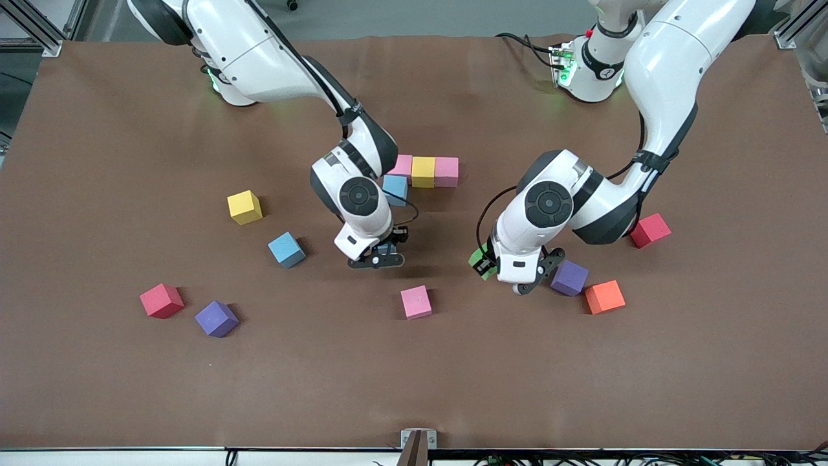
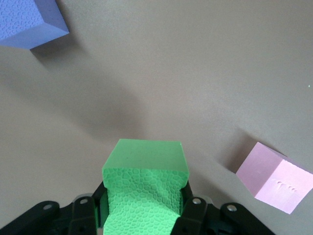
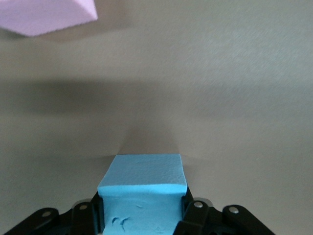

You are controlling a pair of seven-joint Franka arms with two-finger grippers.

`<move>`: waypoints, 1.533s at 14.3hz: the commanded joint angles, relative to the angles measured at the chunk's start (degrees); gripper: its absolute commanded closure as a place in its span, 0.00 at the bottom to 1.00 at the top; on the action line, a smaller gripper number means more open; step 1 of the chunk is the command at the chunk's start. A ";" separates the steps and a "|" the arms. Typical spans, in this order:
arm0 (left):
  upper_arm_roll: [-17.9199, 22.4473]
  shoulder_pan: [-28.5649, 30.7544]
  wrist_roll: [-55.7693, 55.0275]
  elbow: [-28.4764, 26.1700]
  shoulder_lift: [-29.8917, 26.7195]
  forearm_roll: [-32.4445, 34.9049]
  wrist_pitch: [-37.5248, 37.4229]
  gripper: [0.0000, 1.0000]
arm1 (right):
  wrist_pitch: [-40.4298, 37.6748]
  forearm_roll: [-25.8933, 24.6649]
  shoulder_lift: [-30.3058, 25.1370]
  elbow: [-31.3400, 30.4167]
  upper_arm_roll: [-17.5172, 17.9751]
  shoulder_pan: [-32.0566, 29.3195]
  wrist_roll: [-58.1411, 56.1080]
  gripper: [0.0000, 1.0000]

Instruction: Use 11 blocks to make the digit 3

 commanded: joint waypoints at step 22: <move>-0.56 -3.26 -19.74 -0.05 -0.10 -0.05 -1.01 0.97 | 4.22 1.16 -5.40 -11.57 -0.09 6.59 8.83 0.64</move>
